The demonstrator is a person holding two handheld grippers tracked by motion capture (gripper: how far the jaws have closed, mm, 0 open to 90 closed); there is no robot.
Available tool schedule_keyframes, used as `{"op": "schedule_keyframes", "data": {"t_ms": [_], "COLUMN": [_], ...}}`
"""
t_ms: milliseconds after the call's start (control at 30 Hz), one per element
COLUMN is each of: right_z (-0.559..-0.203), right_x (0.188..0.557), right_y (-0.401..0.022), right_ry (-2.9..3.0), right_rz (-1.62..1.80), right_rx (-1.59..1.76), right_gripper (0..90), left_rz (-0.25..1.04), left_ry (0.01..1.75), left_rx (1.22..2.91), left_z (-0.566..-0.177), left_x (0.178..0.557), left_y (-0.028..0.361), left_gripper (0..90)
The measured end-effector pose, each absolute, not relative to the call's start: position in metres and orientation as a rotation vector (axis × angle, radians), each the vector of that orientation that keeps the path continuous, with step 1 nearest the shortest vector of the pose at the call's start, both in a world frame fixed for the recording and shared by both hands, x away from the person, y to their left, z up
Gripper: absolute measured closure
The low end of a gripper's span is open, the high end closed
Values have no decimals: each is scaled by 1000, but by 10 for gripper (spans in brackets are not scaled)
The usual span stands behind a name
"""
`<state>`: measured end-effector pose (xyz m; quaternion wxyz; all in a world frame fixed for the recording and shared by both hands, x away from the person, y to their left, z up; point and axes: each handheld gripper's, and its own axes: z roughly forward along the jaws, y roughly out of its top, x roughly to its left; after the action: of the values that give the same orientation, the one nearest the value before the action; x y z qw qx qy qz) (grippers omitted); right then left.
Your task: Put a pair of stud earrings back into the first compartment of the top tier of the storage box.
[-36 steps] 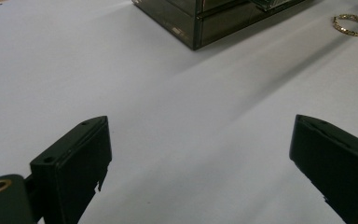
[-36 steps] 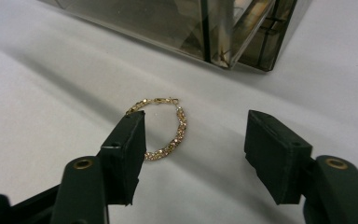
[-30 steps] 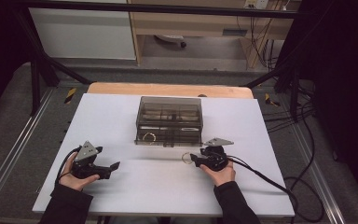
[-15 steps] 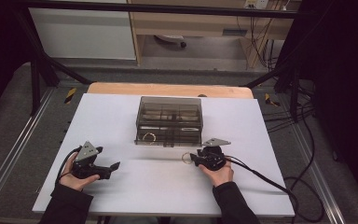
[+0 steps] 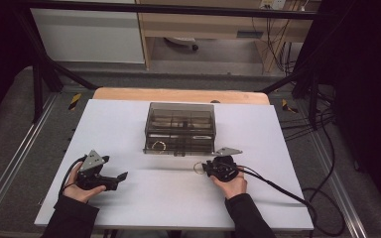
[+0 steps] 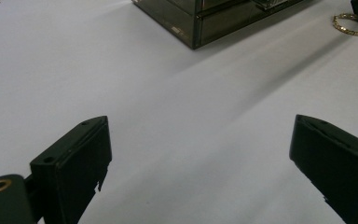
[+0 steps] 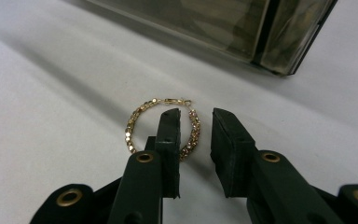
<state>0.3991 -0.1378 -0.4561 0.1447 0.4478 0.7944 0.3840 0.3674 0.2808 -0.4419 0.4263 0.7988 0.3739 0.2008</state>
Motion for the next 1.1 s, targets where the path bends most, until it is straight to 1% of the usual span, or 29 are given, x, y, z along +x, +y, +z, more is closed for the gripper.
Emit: {"op": "schedule_keyframes", "data": {"t_ms": [600,867,1100], "right_z": [-454,-454,-455], "right_x": [398,398,397], "right_y": [-136,-136,-135], "right_ry": [2314,2318,2307], "right_rz": [1083,1085,1075], "right_rx": [1289,1293,1294], "right_gripper": [844,819,860], "left_rz": [501,502,502], "left_ry": [935,935,936], "left_rx": [1995,1996,1995], "left_z": [-442,-442,-442], "left_x": [367,367,367], "left_y": [281,281,281], "left_gripper": [54,54,54]}}
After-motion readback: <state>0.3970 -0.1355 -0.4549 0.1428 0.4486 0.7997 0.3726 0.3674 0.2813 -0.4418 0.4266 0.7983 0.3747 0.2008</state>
